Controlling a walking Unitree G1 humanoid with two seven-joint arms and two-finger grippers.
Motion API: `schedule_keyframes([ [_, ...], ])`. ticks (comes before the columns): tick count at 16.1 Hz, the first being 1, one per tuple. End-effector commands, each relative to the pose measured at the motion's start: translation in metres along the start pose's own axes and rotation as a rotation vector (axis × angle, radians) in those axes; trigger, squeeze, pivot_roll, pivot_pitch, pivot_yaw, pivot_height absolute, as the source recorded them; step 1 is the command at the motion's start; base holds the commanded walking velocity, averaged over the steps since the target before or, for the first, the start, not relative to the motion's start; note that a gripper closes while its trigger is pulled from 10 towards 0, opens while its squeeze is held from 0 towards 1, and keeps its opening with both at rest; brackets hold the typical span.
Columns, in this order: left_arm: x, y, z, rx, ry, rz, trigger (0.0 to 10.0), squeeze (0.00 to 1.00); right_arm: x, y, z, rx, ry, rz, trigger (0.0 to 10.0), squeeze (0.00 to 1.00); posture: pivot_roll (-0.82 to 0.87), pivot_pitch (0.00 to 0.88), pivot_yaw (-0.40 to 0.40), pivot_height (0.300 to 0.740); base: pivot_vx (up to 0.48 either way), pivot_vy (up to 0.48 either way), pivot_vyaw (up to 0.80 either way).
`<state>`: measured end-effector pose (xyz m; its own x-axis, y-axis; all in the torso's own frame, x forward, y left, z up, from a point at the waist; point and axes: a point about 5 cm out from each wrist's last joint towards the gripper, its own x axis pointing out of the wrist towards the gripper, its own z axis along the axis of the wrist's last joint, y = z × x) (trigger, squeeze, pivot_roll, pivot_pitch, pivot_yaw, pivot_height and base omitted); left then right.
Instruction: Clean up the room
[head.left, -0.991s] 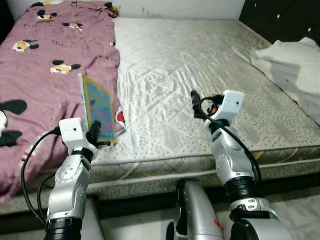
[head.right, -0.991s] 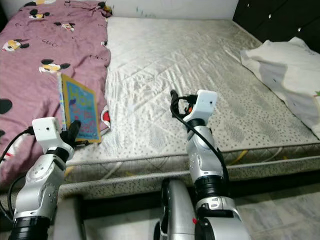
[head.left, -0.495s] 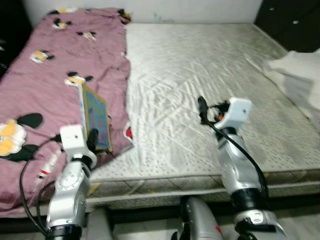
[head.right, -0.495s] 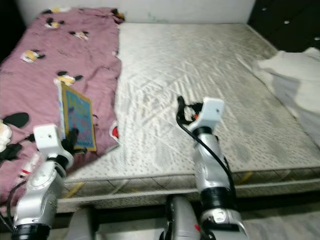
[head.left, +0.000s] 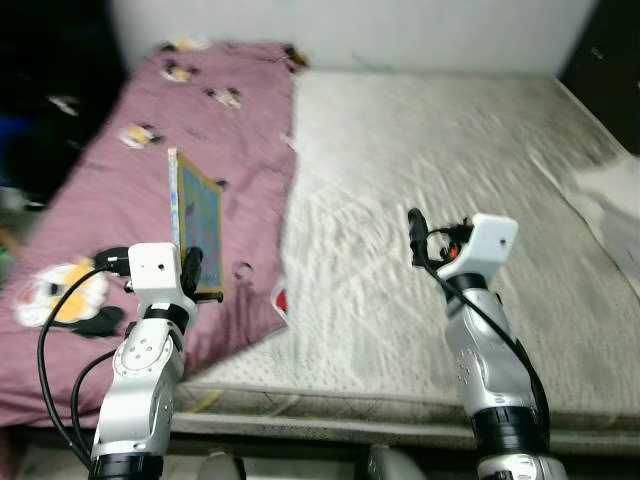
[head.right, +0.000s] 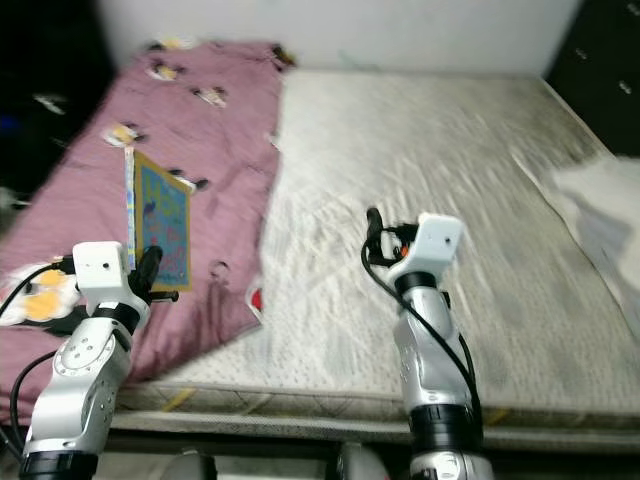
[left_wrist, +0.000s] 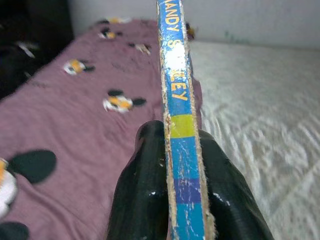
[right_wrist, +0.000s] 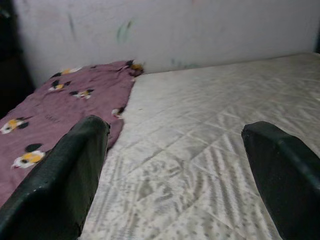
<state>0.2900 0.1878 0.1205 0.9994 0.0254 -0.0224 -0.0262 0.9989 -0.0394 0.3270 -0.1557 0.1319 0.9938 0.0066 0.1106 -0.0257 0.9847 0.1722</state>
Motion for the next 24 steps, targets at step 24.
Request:
schedule_keyframes([
  [24,-0.004,-0.019,-0.001,-0.034,-0.04,-0.031,10.0,0.0,-0.008,0.007,0.005,-0.049,0.075,0.041,10.0,0.0,-0.07,0.047,-0.081,0.74,0.0,-0.151,-0.21],
])
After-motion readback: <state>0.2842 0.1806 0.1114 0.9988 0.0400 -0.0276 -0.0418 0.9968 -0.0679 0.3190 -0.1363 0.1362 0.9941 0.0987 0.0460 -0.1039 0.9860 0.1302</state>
